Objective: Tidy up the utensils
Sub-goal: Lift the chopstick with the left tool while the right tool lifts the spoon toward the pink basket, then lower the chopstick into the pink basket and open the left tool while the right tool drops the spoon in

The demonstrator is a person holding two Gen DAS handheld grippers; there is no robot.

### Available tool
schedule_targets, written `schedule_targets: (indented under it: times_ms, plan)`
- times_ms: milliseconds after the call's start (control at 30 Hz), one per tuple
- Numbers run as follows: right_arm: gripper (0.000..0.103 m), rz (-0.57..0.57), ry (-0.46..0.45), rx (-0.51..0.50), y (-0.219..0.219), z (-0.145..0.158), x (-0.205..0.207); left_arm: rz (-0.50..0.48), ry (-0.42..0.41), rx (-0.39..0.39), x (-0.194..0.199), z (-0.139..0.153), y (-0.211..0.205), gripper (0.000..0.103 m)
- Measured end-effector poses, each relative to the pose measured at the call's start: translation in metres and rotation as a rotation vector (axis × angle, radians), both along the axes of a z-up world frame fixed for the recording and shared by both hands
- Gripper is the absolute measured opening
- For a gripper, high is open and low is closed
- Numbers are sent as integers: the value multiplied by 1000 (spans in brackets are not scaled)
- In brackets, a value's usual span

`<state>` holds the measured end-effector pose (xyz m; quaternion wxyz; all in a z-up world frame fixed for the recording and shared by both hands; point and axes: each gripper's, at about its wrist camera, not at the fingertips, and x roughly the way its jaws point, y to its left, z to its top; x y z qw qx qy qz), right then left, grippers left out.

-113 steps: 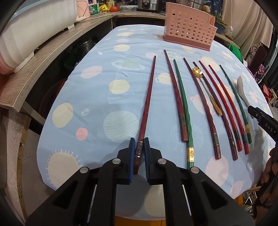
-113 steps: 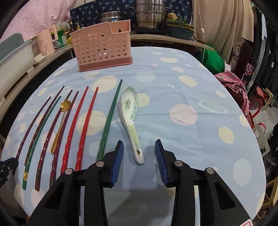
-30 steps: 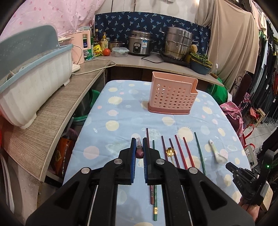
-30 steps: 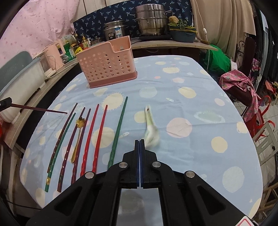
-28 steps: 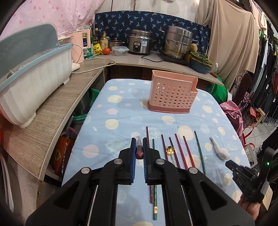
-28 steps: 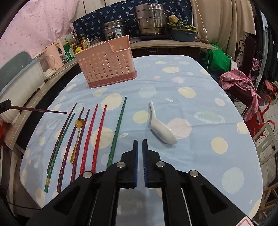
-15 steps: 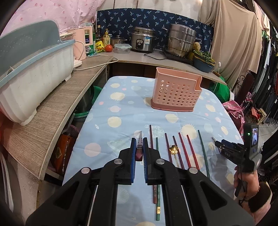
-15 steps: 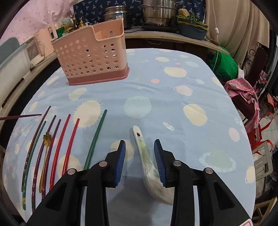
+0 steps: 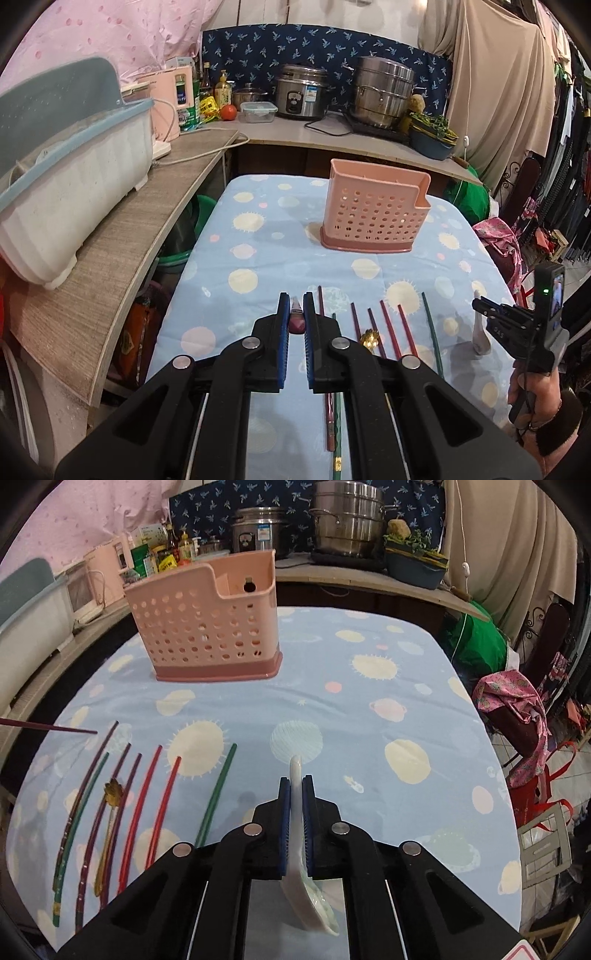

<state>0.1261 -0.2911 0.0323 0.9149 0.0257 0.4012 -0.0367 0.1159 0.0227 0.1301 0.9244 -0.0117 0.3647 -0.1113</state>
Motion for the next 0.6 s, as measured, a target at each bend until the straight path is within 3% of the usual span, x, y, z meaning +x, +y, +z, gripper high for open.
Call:
schedule_targets:
  times_ms: [367, 600]
  plan:
    - [6, 21, -200, 105, 0, 81, 18, -30, -146, -15, 38, 69, -15, 7]
    - [6, 38, -287, 185, -7, 132, 60, -31, -306, -90, 71, 145, -25, 7]
